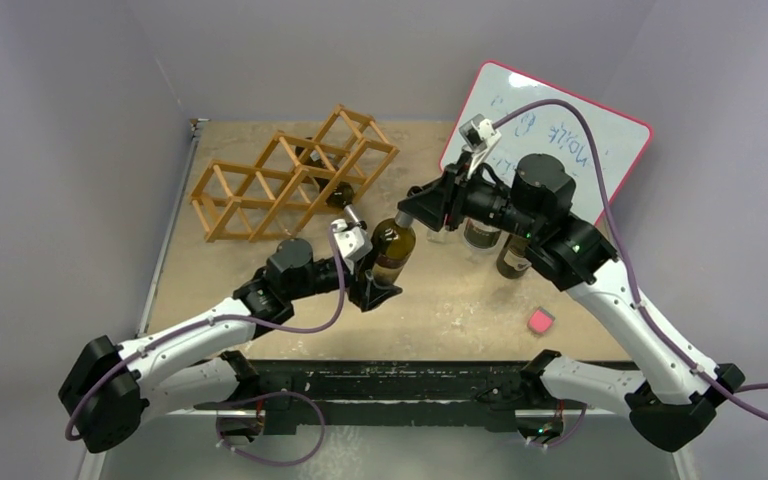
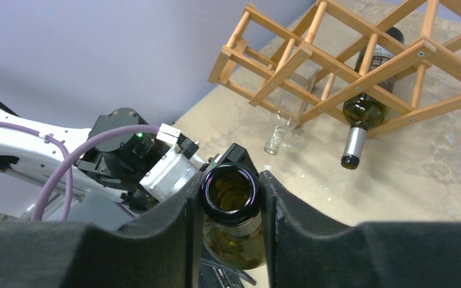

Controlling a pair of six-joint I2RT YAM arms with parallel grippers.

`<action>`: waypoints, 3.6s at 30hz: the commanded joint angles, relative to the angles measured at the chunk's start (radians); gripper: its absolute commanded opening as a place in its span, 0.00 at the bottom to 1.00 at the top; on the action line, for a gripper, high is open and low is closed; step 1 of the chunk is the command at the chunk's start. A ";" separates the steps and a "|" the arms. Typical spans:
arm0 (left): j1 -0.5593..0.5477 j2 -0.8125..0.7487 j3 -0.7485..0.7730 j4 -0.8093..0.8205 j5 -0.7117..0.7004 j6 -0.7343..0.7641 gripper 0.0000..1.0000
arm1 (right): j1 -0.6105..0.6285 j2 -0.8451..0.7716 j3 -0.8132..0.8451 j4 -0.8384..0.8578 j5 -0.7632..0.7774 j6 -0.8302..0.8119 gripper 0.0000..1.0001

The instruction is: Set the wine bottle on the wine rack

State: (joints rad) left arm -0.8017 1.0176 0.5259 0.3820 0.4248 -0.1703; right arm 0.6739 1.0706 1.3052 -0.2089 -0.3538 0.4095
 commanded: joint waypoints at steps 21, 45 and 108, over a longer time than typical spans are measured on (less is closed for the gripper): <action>-0.001 -0.172 0.178 -0.471 -0.377 1.070 0.00 | 0.004 0.039 0.209 -0.353 0.176 -0.325 0.78; -0.002 -0.148 0.144 -0.622 -0.511 1.243 0.00 | 0.207 0.232 -0.010 -0.439 0.068 -0.425 0.78; -0.002 -0.269 0.108 -0.561 -0.429 1.141 1.00 | 0.217 0.221 0.046 -0.436 0.262 -0.302 0.00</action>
State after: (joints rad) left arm -0.8055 0.7769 0.6132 -0.2283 -0.0223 1.0023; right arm 0.8963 1.3632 1.2919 -0.7395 -0.1566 0.0555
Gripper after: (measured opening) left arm 0.998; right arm 0.374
